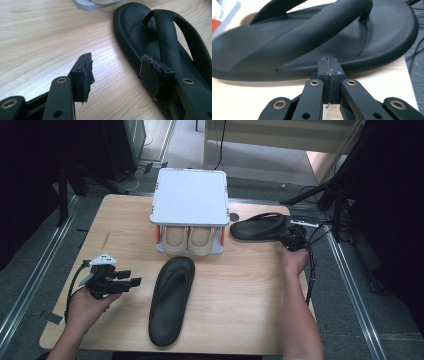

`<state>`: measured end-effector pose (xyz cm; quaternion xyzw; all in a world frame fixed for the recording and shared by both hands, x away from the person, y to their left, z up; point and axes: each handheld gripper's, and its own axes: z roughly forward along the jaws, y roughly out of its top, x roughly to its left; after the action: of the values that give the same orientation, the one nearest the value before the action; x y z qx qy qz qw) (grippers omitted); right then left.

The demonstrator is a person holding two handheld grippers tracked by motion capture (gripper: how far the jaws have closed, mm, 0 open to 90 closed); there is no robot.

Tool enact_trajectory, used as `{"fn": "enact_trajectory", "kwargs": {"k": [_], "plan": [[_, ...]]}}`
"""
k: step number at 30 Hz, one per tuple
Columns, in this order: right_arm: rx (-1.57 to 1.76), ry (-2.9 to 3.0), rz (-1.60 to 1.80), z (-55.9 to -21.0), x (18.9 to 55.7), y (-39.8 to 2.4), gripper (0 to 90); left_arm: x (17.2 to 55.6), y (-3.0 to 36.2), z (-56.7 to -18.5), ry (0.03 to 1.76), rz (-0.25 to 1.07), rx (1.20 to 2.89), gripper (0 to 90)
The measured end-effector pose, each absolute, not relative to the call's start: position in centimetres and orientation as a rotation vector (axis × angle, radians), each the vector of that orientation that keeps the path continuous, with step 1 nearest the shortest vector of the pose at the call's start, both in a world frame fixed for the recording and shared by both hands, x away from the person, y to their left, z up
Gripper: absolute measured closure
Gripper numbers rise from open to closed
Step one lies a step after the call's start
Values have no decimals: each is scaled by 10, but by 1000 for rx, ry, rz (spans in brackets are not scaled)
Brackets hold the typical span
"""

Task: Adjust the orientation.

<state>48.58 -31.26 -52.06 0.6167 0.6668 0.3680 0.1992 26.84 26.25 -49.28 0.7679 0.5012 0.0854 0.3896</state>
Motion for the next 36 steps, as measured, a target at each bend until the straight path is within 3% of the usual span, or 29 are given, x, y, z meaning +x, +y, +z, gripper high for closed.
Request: {"fn": "enact_trajectory", "kwargs": {"k": [13, 36], "plan": [[1635, 1912, 1127, -489, 474, -276, 900, 268, 264, -492, 1275, 218, 1947, 438], [1525, 2038, 1043, -509, 496, -210, 900, 256, 270, -495, 1313, 226, 1944, 436]]}}
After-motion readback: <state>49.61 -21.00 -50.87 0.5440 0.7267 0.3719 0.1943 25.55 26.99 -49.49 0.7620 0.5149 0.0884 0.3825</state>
